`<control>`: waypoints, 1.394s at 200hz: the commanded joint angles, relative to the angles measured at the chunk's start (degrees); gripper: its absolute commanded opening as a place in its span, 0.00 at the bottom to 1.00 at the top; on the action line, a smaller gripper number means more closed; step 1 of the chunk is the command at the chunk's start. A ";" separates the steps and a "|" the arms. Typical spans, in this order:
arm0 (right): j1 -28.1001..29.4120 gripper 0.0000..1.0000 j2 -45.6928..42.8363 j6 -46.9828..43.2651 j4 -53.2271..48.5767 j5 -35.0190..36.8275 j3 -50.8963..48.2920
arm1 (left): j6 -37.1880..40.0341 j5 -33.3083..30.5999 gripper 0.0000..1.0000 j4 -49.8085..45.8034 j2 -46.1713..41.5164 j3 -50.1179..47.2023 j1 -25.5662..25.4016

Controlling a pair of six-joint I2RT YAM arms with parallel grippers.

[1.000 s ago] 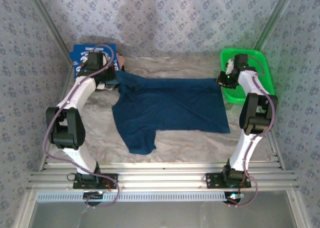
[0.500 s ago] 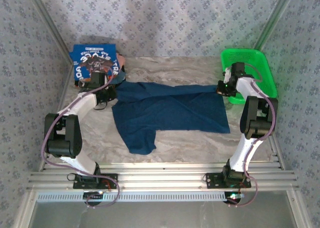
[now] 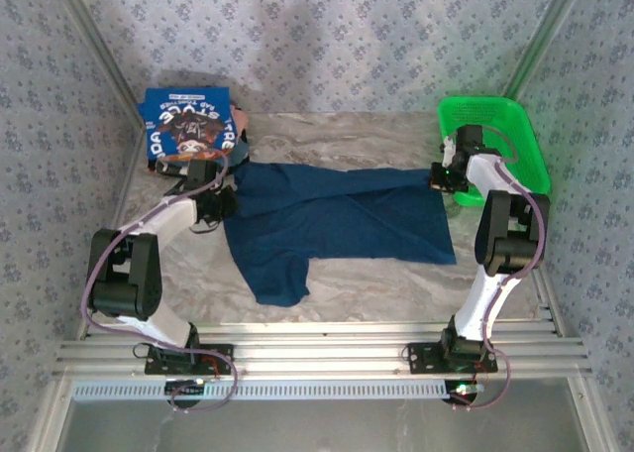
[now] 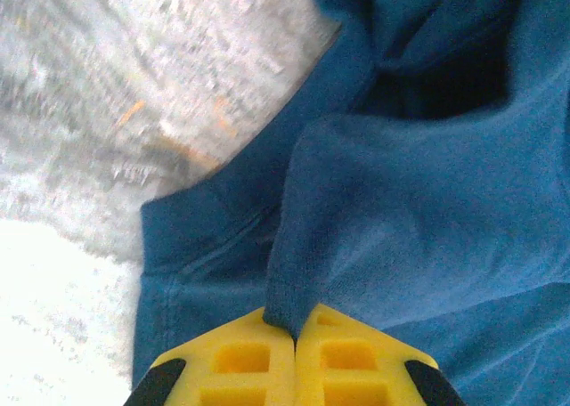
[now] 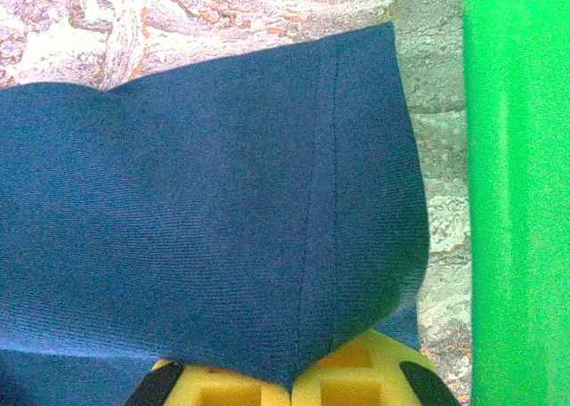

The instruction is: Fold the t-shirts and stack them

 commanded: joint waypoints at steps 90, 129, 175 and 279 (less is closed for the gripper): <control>0.96 0.00 2.33 -0.88 -0.91 4.22 1.36 | -17.51 4.27 0.00 5.07 -8.26 -8.69 -2.30; 1.01 0.00 3.29 -0.72 -1.34 4.49 2.34 | -22.47 3.66 0.00 7.28 -8.06 -10.26 -5.16; 1.14 0.00 3.58 -0.70 -1.43 4.50 2.52 | -26.80 2.20 0.00 9.61 -7.41 -11.86 -8.31; 1.30 0.00 4.10 -0.44 -1.71 4.61 2.41 | -30.88 3.61 0.00 16.16 -4.00 -18.72 -8.48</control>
